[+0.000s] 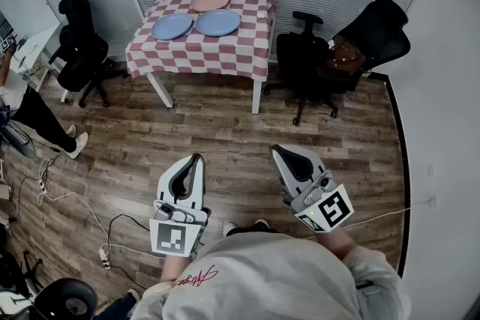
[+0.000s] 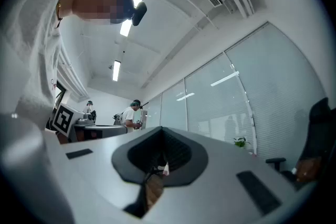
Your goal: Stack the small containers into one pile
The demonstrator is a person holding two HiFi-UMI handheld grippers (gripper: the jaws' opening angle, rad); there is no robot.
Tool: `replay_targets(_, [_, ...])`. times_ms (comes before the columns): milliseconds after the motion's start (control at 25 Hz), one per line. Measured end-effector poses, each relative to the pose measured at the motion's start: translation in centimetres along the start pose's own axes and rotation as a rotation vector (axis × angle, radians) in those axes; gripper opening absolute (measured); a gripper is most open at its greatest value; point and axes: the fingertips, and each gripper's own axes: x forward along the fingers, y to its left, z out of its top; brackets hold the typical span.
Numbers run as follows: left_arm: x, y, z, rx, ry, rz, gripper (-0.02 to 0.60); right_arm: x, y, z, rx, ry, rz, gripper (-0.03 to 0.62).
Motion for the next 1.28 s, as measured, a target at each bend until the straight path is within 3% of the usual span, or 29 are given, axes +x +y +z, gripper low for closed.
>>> replay_targets(800, [-1.9, 0.9, -0.2, -0.012, -0.001, -0.012, 0.02, 0.4, 2.0, -1.4, 0.043, 0.024, -0.027, 0.011])
replay_targets(920, [-2.1, 1.4, 0.3, -0.007, -0.037, -0.025, 0.02, 0.9, 2.6, -1.4, 0.011, 0.032, -0.028, 0.011])
replay_targets(1080, [-2.8, 2.7, -0.5, -0.012, 0.009, -0.025, 0.02, 1.9, 3.5, -1.3, -0.005, 0.029, -0.028, 0.011])
replay_targets(1280, [-4.0, 4.2, -0.4, 0.0, 0.001, -0.035, 0.02, 2.9, 4.5, -1.4, -0.011, 0.019, -0.049, 0.011])
